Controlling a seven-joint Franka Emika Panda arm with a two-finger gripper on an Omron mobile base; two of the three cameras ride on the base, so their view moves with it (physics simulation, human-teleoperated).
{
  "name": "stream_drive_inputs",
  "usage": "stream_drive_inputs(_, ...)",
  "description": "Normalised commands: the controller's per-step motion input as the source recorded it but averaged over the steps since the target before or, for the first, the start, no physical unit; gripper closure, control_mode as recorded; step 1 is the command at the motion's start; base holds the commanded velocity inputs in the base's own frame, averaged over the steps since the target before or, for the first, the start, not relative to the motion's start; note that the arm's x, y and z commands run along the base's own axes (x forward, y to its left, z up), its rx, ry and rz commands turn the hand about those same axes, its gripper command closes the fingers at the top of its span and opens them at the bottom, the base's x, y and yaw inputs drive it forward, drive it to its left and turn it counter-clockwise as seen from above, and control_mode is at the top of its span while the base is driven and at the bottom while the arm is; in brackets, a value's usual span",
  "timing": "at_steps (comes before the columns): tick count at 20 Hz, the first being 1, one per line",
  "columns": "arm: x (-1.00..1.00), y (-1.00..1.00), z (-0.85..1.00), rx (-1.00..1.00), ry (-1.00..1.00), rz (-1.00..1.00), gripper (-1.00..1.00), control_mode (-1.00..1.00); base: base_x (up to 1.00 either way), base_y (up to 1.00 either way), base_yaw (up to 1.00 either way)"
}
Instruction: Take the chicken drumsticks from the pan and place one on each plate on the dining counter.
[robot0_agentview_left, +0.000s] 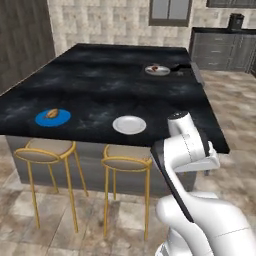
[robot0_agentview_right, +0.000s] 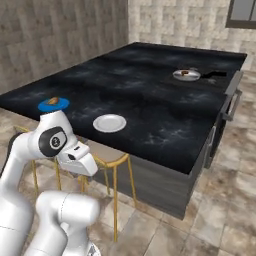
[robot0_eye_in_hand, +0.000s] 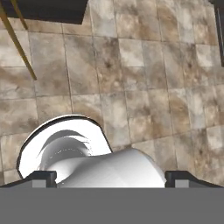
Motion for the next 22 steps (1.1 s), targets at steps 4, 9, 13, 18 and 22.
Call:
stream_drive_inputs(4, 0.0, 0.0, 0.0, 0.0, 0.0, 0.0, -1.0, 1.0, -0.01, -1.0, -0.05)
stream_drive_inputs(9, 0.0, 0.0, 0.0, 0.0, 0.0, 0.0, -1.0, 1.0, 0.15, -1.0, -0.33)
stream_drive_inputs(13, 0.0, 0.0, 0.0, 0.0, 0.0, 0.0, -1.0, 1.0, 0.33, -0.99, -0.46)
stream_drive_inputs(18, 0.0, 0.0, 0.0, 0.0, 0.0, 0.0, -1.0, 1.0, 0.47, -0.92, -0.5)
stream_drive_inputs(22, 0.0, 0.0, 0.0, 0.0, 0.0, 0.0, -1.0, 1.0, 0.74, -0.96, -0.34)
